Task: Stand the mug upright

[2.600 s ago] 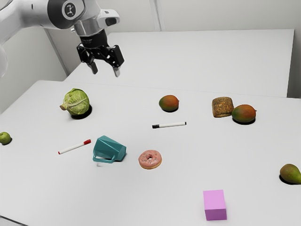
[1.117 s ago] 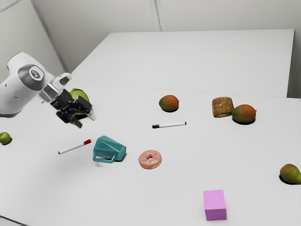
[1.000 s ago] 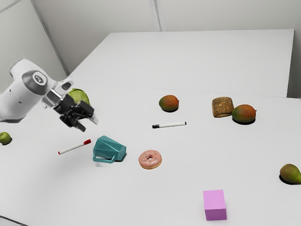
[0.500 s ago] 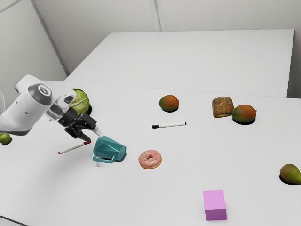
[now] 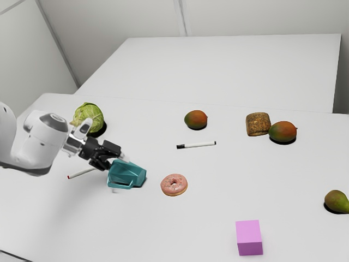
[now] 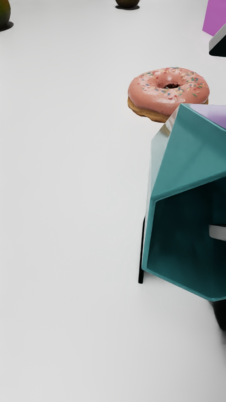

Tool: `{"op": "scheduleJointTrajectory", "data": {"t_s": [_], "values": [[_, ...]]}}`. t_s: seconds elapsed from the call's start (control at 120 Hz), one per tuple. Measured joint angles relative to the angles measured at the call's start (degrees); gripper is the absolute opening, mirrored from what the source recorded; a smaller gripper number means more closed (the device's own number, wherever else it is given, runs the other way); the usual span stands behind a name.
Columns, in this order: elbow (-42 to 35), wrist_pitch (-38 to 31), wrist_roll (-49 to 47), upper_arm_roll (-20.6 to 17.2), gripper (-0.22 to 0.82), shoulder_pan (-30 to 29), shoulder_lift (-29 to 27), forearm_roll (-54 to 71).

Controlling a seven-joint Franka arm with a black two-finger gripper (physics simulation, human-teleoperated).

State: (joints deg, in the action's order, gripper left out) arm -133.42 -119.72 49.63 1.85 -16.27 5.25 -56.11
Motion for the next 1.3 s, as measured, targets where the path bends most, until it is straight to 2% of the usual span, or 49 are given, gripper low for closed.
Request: {"op": "scheduleJointTrajectory", "data": {"t_s": [0.1, 0.292, 0.367, 0.542, 0.833, 0.975, 1.3], "values": [[-0.29, 0.09, 2.26, 0.00, 0.53, -0.01, 0.24, -2.86], [-0.38, 0.46, 5.68, -0.03, 0.15, -0.11, -0.02, -4.97], [-0.37, 0.65, 6.76, -0.07, 0.03, -0.08, -0.19, -5.26], [-0.24, 1.06, 8.77, -0.14, -0.10, -0.02, -1.28, -5.47], [3.91, 1.09, 10.01, -2.12, -0.14, 0.01, -3.96, -3.38], [10.88, 3.88, 5.84, -3.62, -0.15, 0.18, -5.04, 7.58], [14.74, 7.08, -7.79, -7.48, -0.17, 1.75, -8.27, 31.69]]}}
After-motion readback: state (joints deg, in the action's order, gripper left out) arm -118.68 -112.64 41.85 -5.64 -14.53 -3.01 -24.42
